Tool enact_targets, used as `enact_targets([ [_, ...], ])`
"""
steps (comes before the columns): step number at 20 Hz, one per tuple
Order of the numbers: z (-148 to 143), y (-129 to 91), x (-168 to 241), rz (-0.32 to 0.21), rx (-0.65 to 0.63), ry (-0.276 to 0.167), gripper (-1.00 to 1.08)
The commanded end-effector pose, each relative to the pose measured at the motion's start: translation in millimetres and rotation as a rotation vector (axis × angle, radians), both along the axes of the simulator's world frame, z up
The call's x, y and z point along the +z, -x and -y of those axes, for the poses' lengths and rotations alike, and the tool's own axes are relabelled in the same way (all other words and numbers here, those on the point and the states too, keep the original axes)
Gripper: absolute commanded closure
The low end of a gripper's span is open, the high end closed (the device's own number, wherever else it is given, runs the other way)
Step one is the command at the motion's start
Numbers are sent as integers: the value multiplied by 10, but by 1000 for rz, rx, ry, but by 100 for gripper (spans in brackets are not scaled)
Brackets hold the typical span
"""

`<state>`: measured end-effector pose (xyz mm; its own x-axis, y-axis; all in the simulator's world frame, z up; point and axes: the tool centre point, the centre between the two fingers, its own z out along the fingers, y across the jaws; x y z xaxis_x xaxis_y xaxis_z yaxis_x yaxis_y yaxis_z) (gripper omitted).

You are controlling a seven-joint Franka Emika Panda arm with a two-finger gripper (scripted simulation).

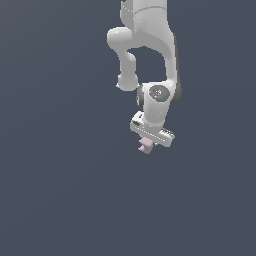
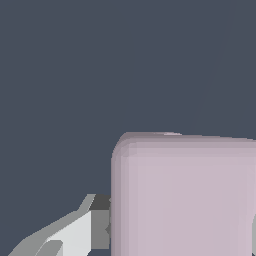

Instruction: Pick up the object and move it to a goal position.

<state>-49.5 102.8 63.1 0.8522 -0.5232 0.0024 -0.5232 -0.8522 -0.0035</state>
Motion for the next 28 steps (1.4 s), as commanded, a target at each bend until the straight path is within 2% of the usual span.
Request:
enact_targets([
  [1, 24, 10, -20, -4, -3, 2, 108],
  [10, -8, -27, 17, 8, 4, -3, 108],
  [15, -34, -160, 88, 45, 27, -20, 108],
  [21, -98, -452, 274, 132, 80, -60, 108],
  [28, -222, -894, 649, 277, 169, -127, 108],
])
